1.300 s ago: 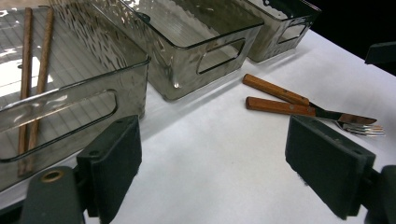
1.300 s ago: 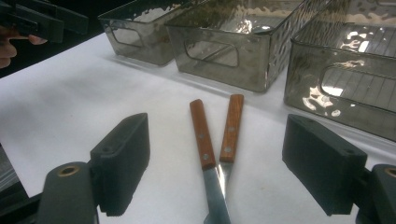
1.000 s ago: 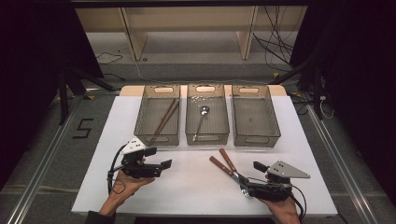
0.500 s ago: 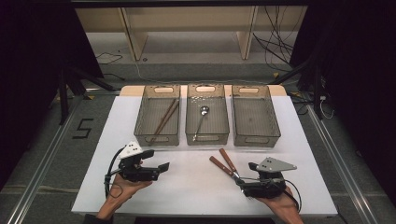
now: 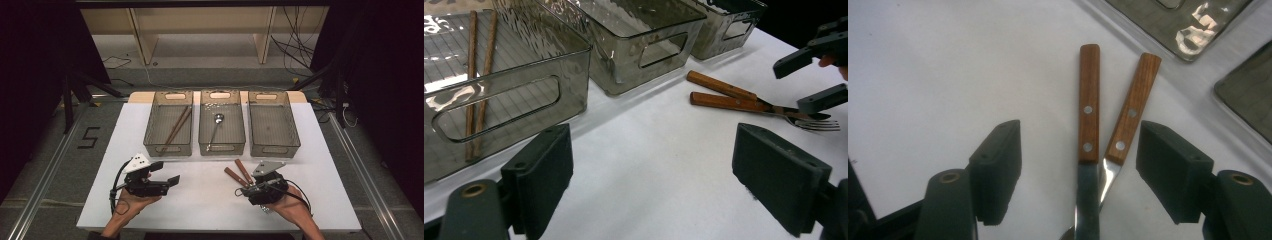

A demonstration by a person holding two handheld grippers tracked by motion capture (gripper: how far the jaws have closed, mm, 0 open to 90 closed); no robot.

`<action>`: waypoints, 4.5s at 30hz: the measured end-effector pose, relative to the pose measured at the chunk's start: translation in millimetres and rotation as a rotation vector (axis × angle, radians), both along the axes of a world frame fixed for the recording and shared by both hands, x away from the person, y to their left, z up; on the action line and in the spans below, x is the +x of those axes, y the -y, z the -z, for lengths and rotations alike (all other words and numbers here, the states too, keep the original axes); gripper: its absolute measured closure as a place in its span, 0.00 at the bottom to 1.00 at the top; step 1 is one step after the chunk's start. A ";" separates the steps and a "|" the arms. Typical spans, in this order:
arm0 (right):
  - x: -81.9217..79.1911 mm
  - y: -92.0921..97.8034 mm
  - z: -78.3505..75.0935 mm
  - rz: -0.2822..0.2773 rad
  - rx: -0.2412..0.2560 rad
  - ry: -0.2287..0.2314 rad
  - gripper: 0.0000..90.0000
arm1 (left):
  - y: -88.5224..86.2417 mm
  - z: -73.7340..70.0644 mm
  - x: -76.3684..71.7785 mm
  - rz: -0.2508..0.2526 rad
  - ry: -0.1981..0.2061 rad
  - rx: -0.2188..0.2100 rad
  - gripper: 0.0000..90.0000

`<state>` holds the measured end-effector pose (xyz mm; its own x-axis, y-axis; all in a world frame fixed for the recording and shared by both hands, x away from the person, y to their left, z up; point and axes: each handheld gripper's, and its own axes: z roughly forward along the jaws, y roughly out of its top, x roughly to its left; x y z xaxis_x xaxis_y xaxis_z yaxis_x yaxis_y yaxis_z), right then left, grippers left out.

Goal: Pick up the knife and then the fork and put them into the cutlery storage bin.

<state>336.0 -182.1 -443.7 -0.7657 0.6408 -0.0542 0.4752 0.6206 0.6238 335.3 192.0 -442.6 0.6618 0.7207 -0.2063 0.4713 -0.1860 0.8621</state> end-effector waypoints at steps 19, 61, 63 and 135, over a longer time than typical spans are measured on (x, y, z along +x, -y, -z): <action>23.3 -24.2 11.1 -0.043 -0.141 -0.066 0.58 | 1.9 2.3 -2.1 0.010 -0.002 0.004 0.18; 53.2 -55.1 14.9 -0.021 -0.305 -0.280 0.84 | 3.4 2.5 -2.8 0.025 0.008 0.009 0.19; 53.1 -55.5 14.7 -0.025 -0.313 -0.276 0.85 | 3.6 2.4 -3.0 0.024 0.007 0.007 0.19; 105.0 34.4 -105.9 0.231 0.188 0.043 0.86 | -2.5 1.3 -1.2 -0.009 0.025 -0.013 0.19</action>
